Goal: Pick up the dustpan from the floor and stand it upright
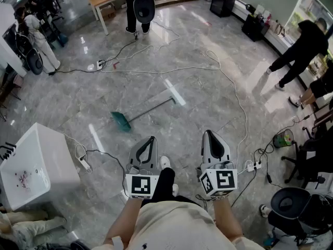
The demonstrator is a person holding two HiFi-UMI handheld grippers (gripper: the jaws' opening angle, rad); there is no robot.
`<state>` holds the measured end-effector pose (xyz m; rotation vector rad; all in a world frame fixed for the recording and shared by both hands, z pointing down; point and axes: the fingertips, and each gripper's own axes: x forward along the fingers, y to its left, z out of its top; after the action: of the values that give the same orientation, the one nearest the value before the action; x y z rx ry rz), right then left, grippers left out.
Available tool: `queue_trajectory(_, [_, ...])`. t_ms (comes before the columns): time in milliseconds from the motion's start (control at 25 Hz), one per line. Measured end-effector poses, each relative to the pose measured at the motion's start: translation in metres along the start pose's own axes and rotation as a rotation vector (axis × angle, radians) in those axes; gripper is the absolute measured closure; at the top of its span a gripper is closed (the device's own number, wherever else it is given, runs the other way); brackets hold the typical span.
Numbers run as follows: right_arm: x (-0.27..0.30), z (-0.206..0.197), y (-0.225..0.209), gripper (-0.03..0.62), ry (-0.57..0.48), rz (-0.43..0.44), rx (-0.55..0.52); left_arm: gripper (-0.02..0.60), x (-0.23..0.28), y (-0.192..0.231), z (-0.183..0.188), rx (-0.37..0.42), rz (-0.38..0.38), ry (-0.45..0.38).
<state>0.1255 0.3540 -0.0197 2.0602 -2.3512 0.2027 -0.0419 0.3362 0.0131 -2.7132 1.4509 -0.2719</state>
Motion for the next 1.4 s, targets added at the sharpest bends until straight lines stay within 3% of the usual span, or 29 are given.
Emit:
queue_trajectory(120, [0.05,0.001,-0.011,0.576,0.023,0.003,-0.01,0.571,0.051,0.026,-0.004,0.001,-0.004,-0.004])
queue_trajectory(320, [0.12,0.01,-0.018,0.576,0.042,0.0,-0.048,0.571,0.118,0.066,0.0,0.012,-0.034,-0.091])
queue_trajectory(520, [0.176,0.019,-0.048,0.576,0.025,-0.016,-0.041,0.571,0.183,0.076,0.007,0.065,-0.082,-0.071])
queue_trajectory(720, [0.224,0.014,-0.078,0.576,0.044,-0.004,-0.018,0.571,0.236,0.083,0.009,0.09,-0.074,-0.059])
queue_trajectory(880, [0.27,0.01,-0.108,0.576,0.068,0.049,-0.032,0.571,0.286,0.09,-0.009,0.063,-0.022,0.034])
queue_trajectory(1120, [0.346,0.011,-0.171,0.576,0.072,0.139,-0.027,0.571,0.366,0.073,-0.019,0.093,0.01,0.109])
queue_trajectory(1280, [0.401,-0.009,-0.198,0.576,0.107,0.211,-0.059,0.571,0.432,0.058,-0.052,0.172,-0.095,0.211])
queue_trajectory(1400, [0.439,-0.043,-0.209,0.576,0.155,0.228,-0.061,0.571,0.476,0.055,-0.099,0.203,-0.19,0.31])
